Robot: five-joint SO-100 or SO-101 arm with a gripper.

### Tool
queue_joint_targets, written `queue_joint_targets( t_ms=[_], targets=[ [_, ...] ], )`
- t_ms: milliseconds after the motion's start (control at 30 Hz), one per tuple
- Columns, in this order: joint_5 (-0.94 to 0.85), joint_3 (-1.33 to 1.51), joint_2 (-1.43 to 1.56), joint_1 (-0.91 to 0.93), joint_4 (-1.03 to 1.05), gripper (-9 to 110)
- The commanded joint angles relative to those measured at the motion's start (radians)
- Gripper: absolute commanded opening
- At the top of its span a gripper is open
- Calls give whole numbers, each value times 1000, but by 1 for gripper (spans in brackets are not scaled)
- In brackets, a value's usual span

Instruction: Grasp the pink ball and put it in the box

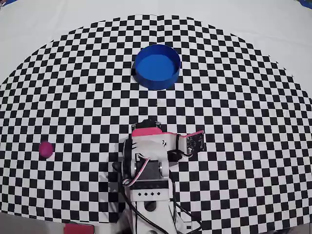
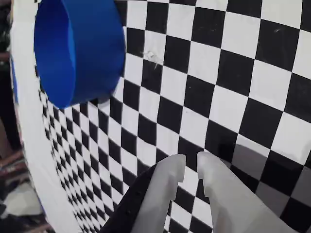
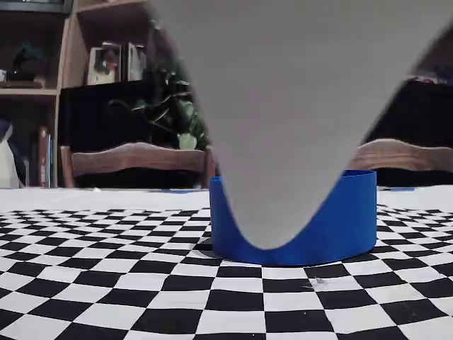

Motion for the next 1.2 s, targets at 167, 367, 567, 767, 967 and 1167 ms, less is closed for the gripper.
queue_joint_targets(
  t_ms=[167, 367, 567, 767, 967, 1167],
  targets=[
    [-3, -5, 17, 0, 3, 0],
    [-3, -5, 17, 0, 3, 0],
    [-2, -5, 17, 0, 3, 0],
    [0, -5, 17, 2, 0, 0],
    [-6, -2, 17, 2, -41, 1],
    [-17, -14, 15, 8, -175, 8]
  ],
)
